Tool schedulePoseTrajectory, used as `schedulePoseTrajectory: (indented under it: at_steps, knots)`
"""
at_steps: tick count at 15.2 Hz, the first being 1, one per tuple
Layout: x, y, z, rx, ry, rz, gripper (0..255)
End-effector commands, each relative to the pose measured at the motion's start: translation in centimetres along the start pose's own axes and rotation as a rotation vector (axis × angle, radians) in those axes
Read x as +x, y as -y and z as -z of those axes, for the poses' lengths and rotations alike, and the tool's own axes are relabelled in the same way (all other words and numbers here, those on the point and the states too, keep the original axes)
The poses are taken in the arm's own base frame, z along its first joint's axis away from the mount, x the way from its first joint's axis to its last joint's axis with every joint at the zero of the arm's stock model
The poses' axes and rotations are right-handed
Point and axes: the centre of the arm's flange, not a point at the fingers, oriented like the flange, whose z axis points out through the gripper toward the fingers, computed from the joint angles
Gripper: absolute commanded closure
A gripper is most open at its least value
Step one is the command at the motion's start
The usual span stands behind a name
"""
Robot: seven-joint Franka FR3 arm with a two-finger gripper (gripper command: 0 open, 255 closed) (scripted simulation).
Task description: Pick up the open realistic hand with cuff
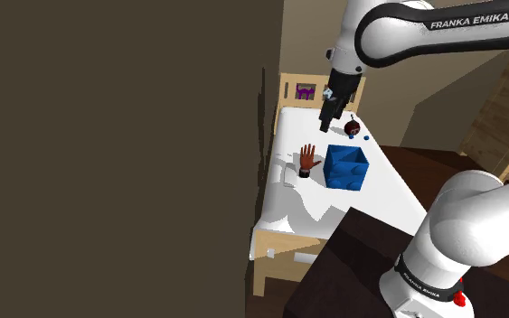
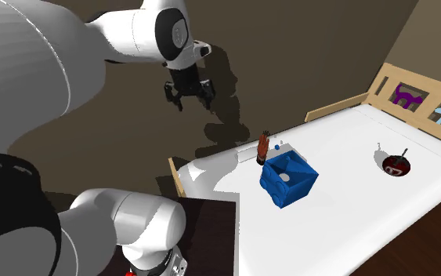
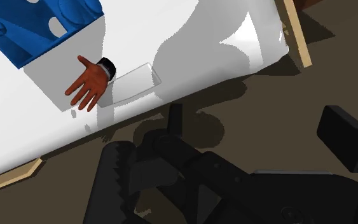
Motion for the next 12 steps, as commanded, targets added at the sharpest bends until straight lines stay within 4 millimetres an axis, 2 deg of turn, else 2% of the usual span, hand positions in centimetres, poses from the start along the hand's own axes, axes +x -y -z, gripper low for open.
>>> schedulePoseTrajectory:
  at_steps: [1,12]
  knots:
    - [0.4,-1.5,-1.9,-0.002,-0.007,-0.002,0]
    - [2.9,-10.0,-13.2,-0.011,-0.032,-0.018,0]
